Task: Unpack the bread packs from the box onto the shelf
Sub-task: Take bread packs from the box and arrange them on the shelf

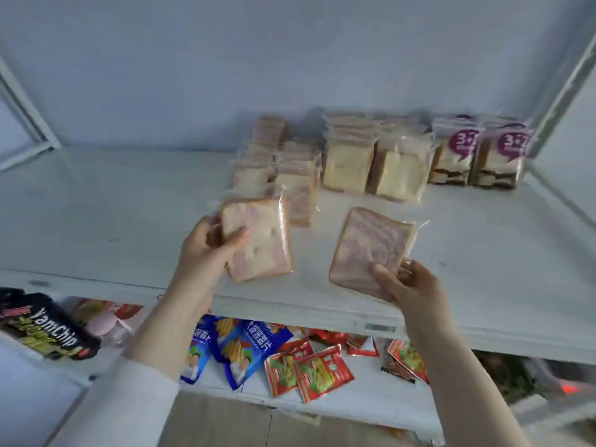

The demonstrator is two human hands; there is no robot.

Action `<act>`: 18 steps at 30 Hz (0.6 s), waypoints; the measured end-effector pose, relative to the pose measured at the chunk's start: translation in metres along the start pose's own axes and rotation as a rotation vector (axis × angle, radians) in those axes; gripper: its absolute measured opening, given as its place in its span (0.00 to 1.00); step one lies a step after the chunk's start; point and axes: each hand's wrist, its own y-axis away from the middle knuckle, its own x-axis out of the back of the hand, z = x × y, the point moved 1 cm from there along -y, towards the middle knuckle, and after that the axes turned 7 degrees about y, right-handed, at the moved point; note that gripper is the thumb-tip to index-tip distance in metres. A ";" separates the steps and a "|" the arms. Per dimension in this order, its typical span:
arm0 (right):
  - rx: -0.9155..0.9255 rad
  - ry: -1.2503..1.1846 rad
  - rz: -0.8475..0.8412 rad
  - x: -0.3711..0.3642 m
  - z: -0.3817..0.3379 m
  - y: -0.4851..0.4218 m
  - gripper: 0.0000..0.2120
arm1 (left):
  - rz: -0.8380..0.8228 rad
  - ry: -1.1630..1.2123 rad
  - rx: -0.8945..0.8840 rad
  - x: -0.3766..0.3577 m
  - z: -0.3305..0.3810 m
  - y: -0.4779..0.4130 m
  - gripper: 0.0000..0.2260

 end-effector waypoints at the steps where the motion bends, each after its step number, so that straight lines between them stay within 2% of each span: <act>1: -0.002 0.000 -0.019 -0.022 -0.004 -0.010 0.06 | 0.040 -0.020 0.004 0.017 -0.002 -0.013 0.09; 5: -0.032 -0.003 -0.026 -0.088 -0.018 -0.054 0.15 | 0.095 -0.039 0.005 0.046 -0.013 -0.074 0.16; 7: -0.029 0.030 -0.009 -0.110 -0.019 -0.080 0.14 | 0.090 -0.052 0.011 0.043 -0.021 -0.107 0.16; 10: -0.038 0.245 0.036 -0.134 -0.014 -0.112 0.12 | 0.080 -0.154 -0.014 0.033 -0.046 -0.150 0.15; 11: -0.042 0.344 0.057 -0.141 -0.011 -0.118 0.14 | 0.082 -0.200 -0.016 0.031 -0.054 -0.160 0.15; 13: -0.031 0.457 0.100 -0.151 -0.008 -0.125 0.27 | 0.074 -0.303 -0.019 0.030 -0.068 -0.173 0.16; 15: 0.053 0.499 0.150 -0.156 -0.015 -0.123 0.38 | 0.068 -0.425 -0.061 0.030 -0.077 -0.180 0.21; 18: 0.351 0.755 0.226 -0.162 -0.031 -0.120 0.44 | 0.063 -0.439 -0.062 0.031 -0.077 -0.183 0.29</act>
